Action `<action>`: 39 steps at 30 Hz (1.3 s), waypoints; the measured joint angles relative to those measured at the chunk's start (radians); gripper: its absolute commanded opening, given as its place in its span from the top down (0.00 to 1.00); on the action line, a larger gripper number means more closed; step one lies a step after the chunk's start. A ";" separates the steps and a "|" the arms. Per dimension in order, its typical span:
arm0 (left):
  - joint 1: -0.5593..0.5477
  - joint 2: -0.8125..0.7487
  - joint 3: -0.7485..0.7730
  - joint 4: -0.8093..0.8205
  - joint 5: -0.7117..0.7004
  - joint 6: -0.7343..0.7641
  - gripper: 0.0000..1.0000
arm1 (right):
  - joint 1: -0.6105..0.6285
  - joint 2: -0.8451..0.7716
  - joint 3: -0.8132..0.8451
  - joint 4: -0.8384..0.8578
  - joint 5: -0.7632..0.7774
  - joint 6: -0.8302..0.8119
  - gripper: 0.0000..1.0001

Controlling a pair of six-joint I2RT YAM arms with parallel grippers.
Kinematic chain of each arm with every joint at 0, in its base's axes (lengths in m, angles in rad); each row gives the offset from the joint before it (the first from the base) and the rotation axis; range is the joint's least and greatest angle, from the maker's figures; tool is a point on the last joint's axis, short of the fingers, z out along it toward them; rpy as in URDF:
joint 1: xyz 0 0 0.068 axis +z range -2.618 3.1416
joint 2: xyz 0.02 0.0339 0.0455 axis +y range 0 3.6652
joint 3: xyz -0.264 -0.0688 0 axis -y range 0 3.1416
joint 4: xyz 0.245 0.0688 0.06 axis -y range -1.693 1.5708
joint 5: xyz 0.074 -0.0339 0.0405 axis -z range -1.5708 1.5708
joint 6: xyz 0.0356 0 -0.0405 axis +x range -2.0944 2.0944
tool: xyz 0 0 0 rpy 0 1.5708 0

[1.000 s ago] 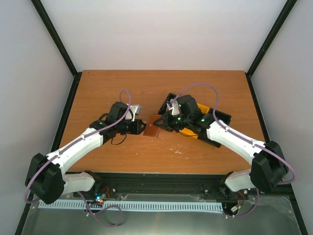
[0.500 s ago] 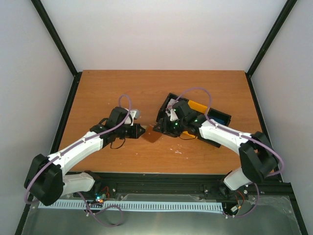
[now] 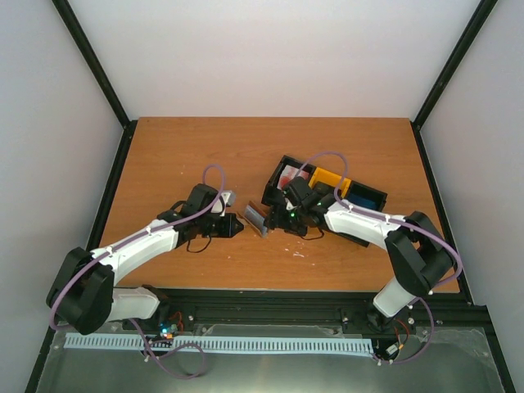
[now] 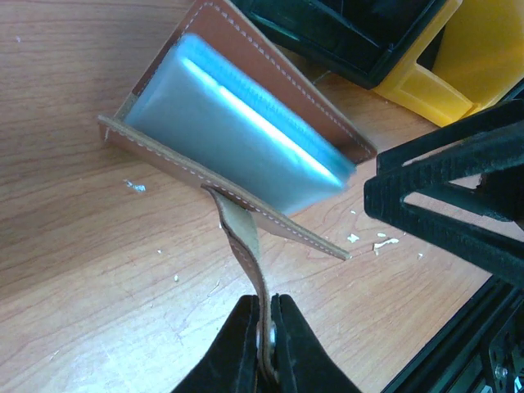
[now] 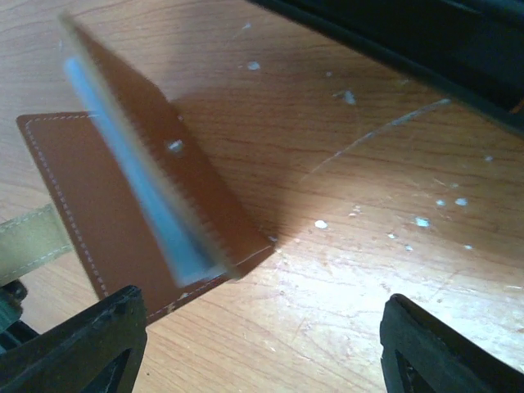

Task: Put the credit cards into the card holder

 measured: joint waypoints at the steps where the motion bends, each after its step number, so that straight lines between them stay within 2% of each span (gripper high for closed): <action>1: 0.000 0.000 0.000 0.000 0.000 -0.001 0.99 | 0.006 0.000 0.003 -0.005 0.007 -0.002 0.23; 6: 0.000 0.002 0.000 0.000 0.000 -0.002 0.99 | 0.048 0.011 0.051 -0.012 0.011 -0.026 0.31; 10: 0.000 0.004 0.000 -0.001 -0.009 -0.002 0.99 | 0.064 0.042 0.107 -0.035 0.042 -0.047 0.55; 13: 0.000 0.004 0.000 -0.019 -0.033 -0.001 0.99 | 0.066 0.066 0.141 -0.070 0.085 -0.069 0.68; 18: 0.000 0.003 -0.004 -0.062 -0.087 0.000 0.99 | 0.072 0.100 0.195 -0.117 0.124 -0.119 0.79; 20: 0.000 0.004 -0.011 -0.076 -0.106 -0.001 0.99 | 0.077 0.120 0.218 -0.125 0.126 -0.137 0.78; 23: 0.000 0.011 -0.013 -0.100 -0.132 -0.003 0.99 | 0.084 0.154 0.244 -0.132 0.127 -0.154 0.68; 25: 0.000 0.023 -0.013 -0.115 -0.152 -0.009 0.99 | 0.085 0.177 0.253 -0.138 0.129 -0.164 0.65; 34: 0.000 0.076 -0.013 -0.151 -0.200 -0.031 0.99 | 0.091 0.230 0.290 -0.181 0.142 -0.192 0.63; 39: 0.000 0.103 -0.013 -0.163 -0.216 -0.038 0.99 | 0.096 0.234 0.302 -0.194 0.150 -0.200 0.50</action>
